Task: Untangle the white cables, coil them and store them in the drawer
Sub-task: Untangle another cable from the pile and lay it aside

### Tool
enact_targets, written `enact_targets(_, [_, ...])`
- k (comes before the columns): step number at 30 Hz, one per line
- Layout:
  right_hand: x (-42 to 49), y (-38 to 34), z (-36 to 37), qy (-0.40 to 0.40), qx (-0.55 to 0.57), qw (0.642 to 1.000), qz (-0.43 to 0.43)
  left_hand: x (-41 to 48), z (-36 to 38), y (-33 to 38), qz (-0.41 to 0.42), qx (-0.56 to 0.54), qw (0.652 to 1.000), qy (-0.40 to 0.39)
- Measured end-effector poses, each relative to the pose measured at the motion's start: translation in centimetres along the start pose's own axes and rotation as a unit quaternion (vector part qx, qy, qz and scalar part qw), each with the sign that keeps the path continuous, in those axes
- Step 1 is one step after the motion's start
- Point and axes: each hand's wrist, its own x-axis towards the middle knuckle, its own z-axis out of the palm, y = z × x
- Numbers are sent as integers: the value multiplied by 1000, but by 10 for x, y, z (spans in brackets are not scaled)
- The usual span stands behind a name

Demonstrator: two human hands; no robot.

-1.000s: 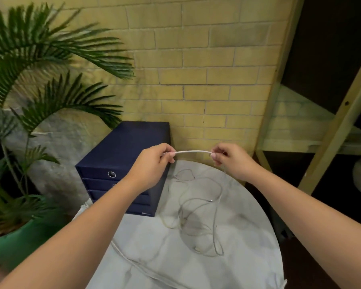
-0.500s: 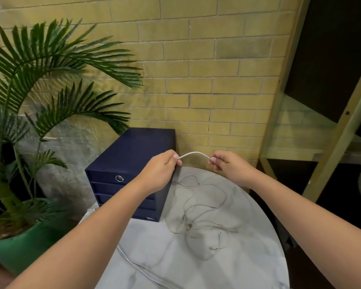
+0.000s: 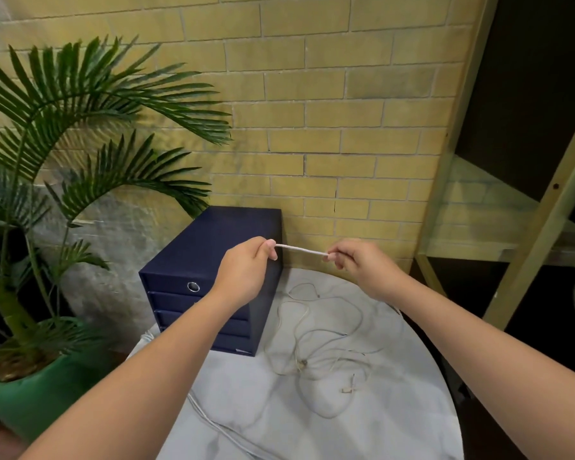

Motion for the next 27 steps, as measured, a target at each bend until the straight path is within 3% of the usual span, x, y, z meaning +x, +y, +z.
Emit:
enact_targets(4, [0, -3, 4, 13, -6, 1000, -6, -1, 4, -2, -27, -35, 999, 8])
enact_targets(10, [8, -2, -8, 45, 16, 998, 40, -5, -6, -10, -18, -118, 976, -184])
enact_targets(13, [10, -4, -13, 22, 29, 998, 50, -4, -13, -10, 0, -86, 970, -227])
enact_targets(21, [16, -17, -12, -21, -8, 999, 24, 2, -20, 9, 85, 35, 982, -166])
enact_targets(27, [13, -25, -8, -8, -33, 999, -25, 0, -13, 18, 123, 118, 984, -53])
